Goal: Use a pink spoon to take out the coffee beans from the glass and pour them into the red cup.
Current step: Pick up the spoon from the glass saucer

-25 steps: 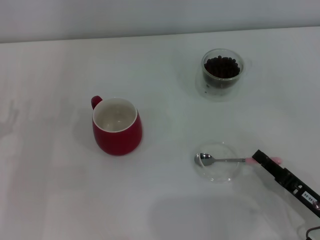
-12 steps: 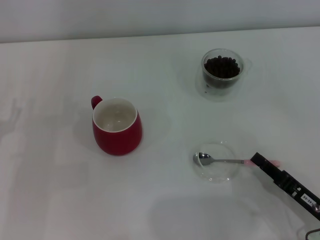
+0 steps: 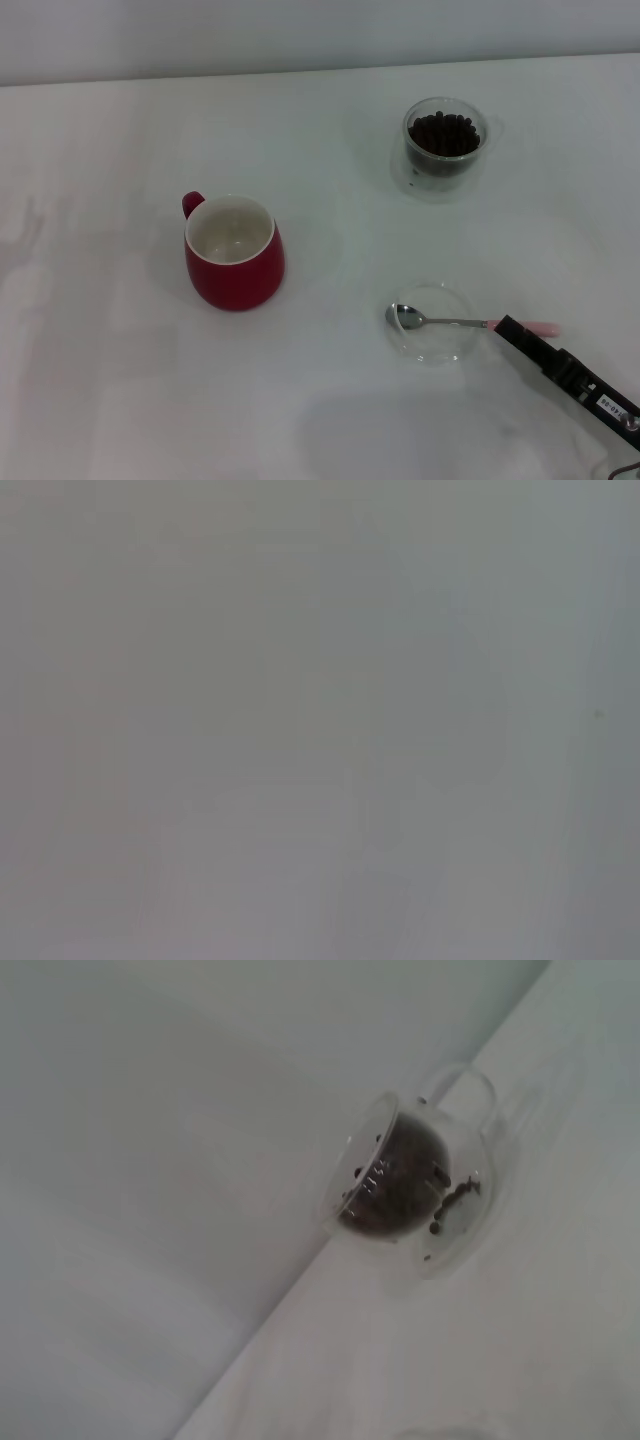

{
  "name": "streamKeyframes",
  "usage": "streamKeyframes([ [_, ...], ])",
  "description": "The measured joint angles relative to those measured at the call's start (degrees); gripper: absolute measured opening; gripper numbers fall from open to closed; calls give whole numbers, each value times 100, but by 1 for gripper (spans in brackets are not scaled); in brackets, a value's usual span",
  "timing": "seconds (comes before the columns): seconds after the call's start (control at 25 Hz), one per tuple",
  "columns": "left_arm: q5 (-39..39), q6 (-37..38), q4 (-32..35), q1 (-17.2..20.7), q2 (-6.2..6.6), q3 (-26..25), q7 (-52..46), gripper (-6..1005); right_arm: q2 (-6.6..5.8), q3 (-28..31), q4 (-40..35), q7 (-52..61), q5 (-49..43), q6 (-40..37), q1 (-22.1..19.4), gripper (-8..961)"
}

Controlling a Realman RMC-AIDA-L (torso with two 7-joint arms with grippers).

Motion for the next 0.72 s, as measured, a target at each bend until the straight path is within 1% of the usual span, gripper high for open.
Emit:
streamKeyframes([
  [0.4,0,0,0,40,0,-1,0,891,0,50,-35,46,-55,-9,0,268],
  [0.72,0,0,0,42,0,-1,-1,890,-2,102,-56,124,-12,-42,6,194],
])
